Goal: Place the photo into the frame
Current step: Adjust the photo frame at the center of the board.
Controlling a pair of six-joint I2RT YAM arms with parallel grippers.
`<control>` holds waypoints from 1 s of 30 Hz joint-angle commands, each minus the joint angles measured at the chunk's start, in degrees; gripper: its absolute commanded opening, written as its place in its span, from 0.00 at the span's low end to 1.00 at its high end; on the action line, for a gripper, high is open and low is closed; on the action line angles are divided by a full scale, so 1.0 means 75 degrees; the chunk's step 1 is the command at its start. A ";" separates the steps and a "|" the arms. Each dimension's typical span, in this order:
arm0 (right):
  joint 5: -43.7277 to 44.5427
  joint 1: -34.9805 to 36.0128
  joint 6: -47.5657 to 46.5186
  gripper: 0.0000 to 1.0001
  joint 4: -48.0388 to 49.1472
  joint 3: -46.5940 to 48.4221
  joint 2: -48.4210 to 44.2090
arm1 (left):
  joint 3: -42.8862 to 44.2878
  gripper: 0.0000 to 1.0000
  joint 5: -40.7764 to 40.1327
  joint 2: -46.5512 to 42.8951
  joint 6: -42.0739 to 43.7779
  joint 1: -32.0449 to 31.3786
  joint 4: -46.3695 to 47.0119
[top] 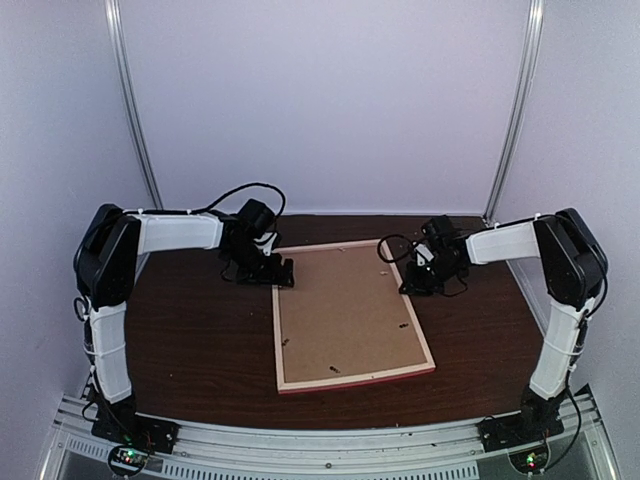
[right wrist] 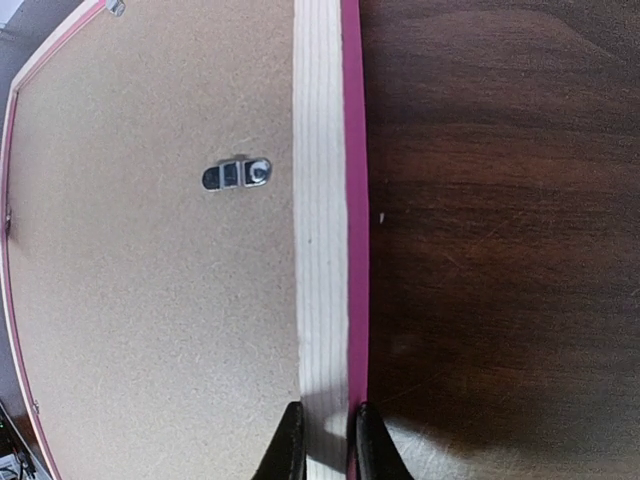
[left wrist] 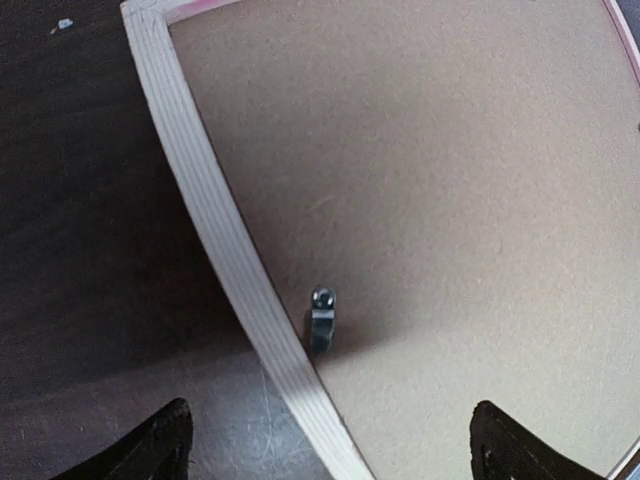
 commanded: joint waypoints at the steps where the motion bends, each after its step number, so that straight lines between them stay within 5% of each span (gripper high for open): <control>1: 0.0233 0.0430 0.1019 0.00 -0.0062 -0.0873 0.0128 | 0.0847 0.97 -0.0369 0.0492 0.0007 0.0040 -0.0044; 14: 0.0875 0.0917 0.1499 0.00 0.0150 -0.1995 -0.0705 | 0.1799 0.94 -0.0755 0.1283 0.0039 0.0382 -0.0171; 24: 0.1091 0.0922 0.1101 0.21 -0.0223 -0.1658 -0.0628 | 0.1867 0.94 -0.0611 0.1442 0.0057 0.0397 -0.0171; 30: 0.1142 0.0910 0.1049 0.21 -0.0180 -0.1516 -0.0472 | 0.1786 0.92 -0.0386 0.1471 0.0037 0.0397 -0.0183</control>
